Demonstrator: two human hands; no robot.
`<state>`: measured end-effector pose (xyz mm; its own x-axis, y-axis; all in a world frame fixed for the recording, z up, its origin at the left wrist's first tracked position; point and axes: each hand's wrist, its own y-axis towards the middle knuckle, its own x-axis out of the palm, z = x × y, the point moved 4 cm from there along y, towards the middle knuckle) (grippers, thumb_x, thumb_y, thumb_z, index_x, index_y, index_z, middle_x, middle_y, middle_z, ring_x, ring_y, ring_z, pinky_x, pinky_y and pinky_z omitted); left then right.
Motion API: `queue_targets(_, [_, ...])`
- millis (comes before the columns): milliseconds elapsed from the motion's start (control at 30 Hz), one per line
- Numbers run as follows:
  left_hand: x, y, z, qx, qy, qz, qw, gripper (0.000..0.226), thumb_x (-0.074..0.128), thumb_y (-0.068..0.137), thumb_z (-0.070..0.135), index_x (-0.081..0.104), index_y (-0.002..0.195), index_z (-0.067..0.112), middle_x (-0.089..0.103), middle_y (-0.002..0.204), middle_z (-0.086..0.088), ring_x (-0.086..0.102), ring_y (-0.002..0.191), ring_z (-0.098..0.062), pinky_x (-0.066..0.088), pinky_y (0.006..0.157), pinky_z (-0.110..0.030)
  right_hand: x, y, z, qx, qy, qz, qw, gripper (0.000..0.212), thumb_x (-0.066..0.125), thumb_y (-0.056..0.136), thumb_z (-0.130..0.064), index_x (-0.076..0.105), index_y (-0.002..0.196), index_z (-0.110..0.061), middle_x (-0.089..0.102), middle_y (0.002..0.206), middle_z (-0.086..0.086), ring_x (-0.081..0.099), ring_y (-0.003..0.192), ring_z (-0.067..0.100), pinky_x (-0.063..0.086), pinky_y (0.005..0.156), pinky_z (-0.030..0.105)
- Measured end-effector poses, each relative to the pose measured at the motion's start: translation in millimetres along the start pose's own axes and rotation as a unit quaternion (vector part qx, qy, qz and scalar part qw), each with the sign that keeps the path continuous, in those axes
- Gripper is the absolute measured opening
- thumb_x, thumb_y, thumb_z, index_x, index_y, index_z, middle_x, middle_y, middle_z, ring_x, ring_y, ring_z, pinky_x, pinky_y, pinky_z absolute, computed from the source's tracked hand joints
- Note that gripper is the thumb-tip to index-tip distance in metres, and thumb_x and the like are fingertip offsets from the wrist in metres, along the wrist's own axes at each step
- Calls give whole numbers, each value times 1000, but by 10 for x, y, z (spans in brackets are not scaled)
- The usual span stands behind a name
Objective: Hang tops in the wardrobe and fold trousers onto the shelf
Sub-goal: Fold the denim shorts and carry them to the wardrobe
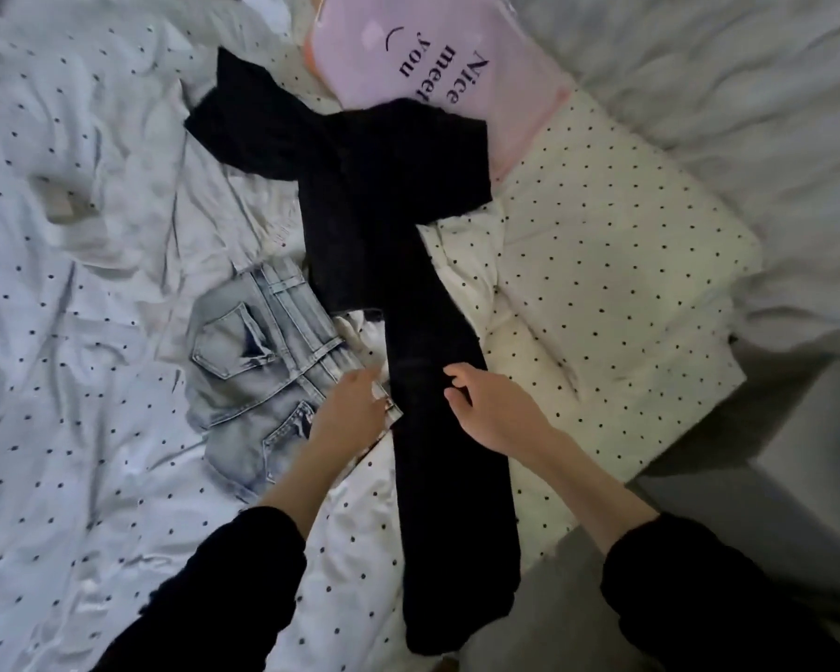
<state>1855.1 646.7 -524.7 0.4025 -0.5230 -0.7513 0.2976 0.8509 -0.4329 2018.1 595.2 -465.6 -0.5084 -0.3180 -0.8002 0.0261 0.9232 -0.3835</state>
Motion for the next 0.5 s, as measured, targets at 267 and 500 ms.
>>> queue_targets(267, [821,265,-445,-88,111,-32,989,67,60,87,42,28,141,19,26,143,-9,31,132,-31,43,98,-49,447,453,522,12,36,-33,999,42,36,102,-30,40,141,-15,49,138,3,50,123,19,40,102,30])
queue_targets(500, [524,456,-329,-83,88,50,991,18,48,87,11,56,102,4,60,101,-15,60,93,-36,43,67,-38,514,427,613,1,25,-62,998,41,37,101,-24,39,141,-14,43,144,3,48,126,18,38,103,26])
